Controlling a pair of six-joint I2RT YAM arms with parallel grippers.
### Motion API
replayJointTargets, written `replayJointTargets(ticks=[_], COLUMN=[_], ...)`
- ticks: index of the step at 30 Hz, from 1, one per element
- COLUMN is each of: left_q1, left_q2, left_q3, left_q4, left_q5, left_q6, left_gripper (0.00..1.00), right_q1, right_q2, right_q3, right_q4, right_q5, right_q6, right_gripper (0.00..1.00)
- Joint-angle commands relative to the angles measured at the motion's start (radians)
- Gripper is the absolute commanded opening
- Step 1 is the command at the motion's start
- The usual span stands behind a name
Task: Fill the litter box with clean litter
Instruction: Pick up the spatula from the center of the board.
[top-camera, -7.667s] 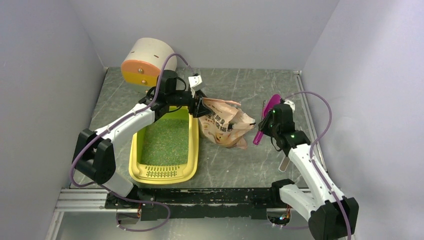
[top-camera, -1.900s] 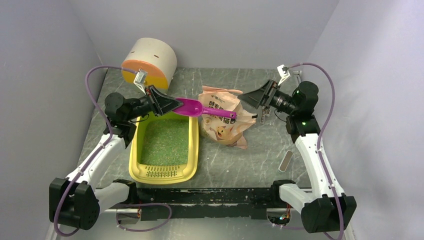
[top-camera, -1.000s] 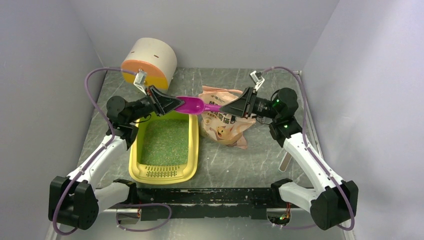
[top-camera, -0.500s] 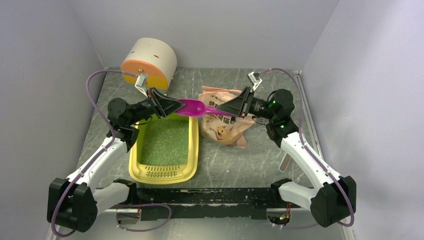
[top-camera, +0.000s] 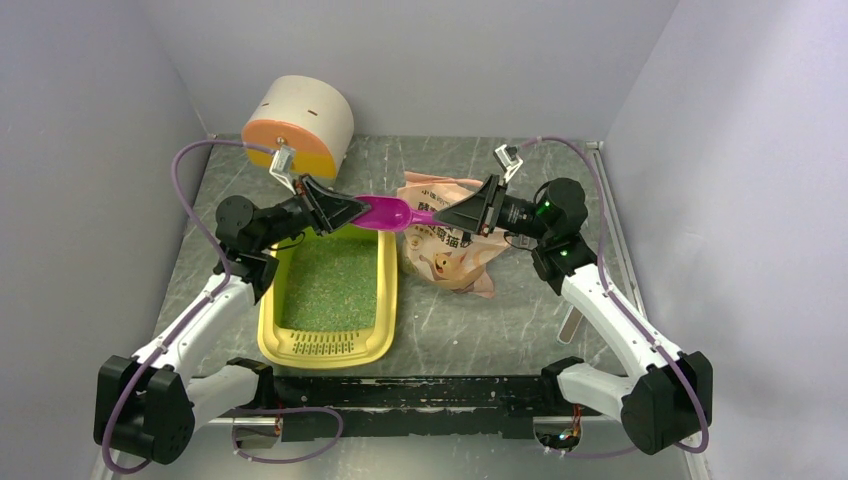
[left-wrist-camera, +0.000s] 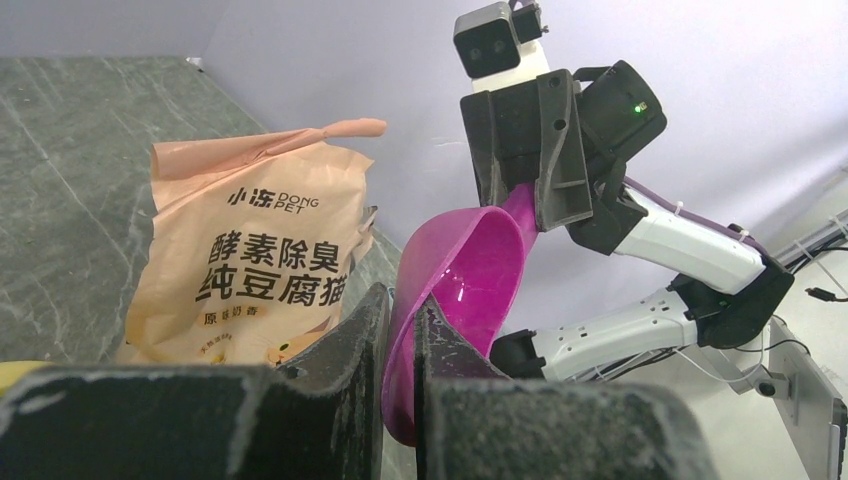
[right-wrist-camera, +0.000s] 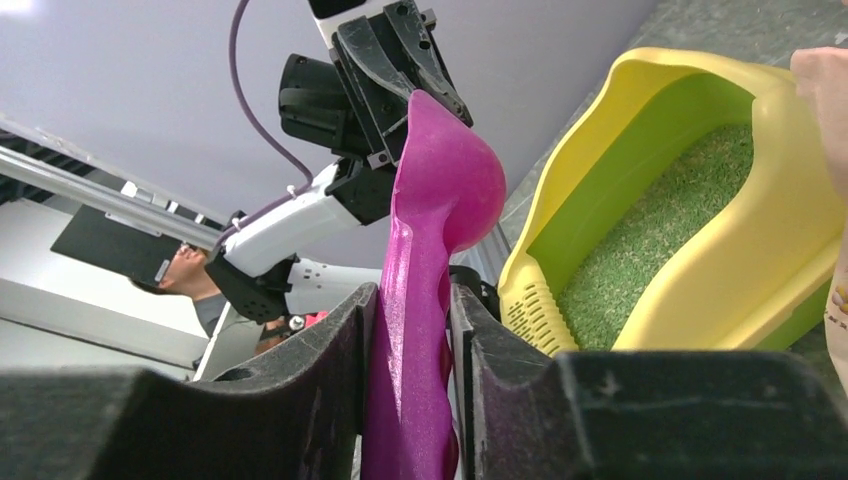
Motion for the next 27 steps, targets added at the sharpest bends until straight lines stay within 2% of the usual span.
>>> replayJointTargets(ticks=[1,3,8,11,18,21,25,27], left_q1=[-0.011,-0.014,-0.019,-0.022,-0.032,-0.040,-0.045,-0.045], left_q2=[0.001,0.010,0.020,0.023,0.045,0.051,0.057,0.062], left_q3=[0.037,0.043,0.041,0.044,0.059,0.064,0.069,0.073], left_q4=[0.051,0.044,0.056,0.054,0.060,0.056,0.047,0.043], left_q5=[-0.020,-0.016,-0.016,-0.017,-0.010,0.000,0.016,0.025], left_q6=[0.007,0.011,0.007,0.010,0.016,0.021,0.032,0.035], left_gripper=[0.05,0.05,0.05,0.05,0.05,0.05,0.05,0.05], right_q1=[0.007,0.006,0.007,0.006,0.008,0.008,0.008,0.008], right_q2=[0.007,0.007,0.013,0.019,0.024,0.014,0.013,0.014], right_q3=[0.030,0.030,0.042,0.048,0.054,0.052,0.063,0.063], right_q4=[0.014,0.015,-0.008,-0.007,-0.025,-0.047,-0.061,-0.057], right_q5=[-0.007,-0.004,-0.007,-0.018,-0.019,0.007,0.006,0.000], right_q6=[-0.010,-0.011,-0.027,-0.032,-0.045,-0.063,-0.077,-0.081], right_gripper=[0.33,0.29,0.48,0.49,0.37,0.23,0.20,0.12])
